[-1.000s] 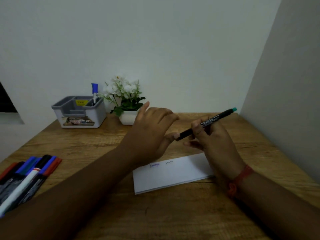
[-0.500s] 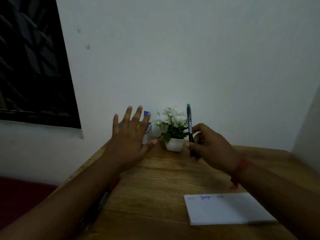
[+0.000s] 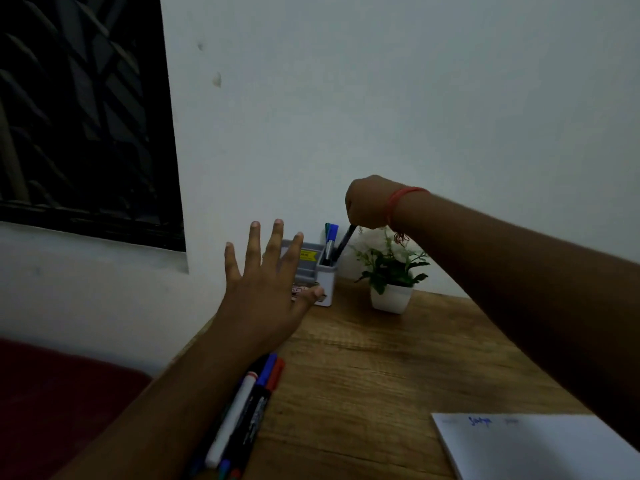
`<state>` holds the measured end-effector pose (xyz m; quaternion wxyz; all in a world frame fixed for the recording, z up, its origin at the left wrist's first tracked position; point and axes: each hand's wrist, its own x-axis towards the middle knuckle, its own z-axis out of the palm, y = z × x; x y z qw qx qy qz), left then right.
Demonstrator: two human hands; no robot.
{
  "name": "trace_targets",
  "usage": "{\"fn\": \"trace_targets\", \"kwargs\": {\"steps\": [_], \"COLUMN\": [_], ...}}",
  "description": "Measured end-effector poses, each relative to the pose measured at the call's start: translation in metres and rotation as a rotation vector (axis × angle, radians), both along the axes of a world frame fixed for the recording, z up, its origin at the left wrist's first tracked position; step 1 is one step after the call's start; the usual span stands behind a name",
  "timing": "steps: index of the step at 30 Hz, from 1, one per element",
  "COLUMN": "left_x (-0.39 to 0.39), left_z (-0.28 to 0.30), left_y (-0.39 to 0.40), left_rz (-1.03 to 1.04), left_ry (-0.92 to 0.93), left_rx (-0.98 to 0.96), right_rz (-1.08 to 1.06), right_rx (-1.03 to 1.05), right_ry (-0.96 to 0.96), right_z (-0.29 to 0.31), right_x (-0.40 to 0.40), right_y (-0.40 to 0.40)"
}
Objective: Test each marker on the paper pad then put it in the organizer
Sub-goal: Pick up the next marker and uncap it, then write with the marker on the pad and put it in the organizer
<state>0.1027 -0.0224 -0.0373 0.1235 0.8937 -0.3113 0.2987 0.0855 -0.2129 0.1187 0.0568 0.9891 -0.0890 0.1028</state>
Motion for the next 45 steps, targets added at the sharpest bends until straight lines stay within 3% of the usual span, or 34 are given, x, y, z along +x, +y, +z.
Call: {"fn": "trace_targets", "kwargs": {"steps": [10, 19, 24, 28, 33, 45], "left_x": [0.01, 0.007, -0.001, -0.009, -0.013, -0.018], "left_z": [-0.004, 0.002, 0.016, 0.025, 0.024, 0.016], "left_y": [0.013, 0.029, 0.042, 0.047, 0.048, 0.036], "left_rz": [0.047, 0.03, -0.29, -0.472, -0.513, -0.55], "left_ry": [0.151, 0.304, 0.524, 0.616, 0.781, 0.712], "left_rx": [0.054, 0.247, 0.346, 0.394, 0.415, 0.46], "right_rz": [-0.008, 0.089, 0.265, 0.381, 0.401, 0.341], "right_rx": [-0.031, -0.136, -0.118, -0.11, -0.026, 0.096], "right_ry": [0.233, -0.14, -0.312, -0.31, -0.273, -0.204], "right_z": [-0.023, -0.029, -0.035, -0.054, -0.07, -0.09], "right_x": [0.05, 0.037, -0.01, -0.062, -0.114, -0.191], "right_y": [0.01, 0.006, 0.02, 0.03, 0.023, -0.009]}}
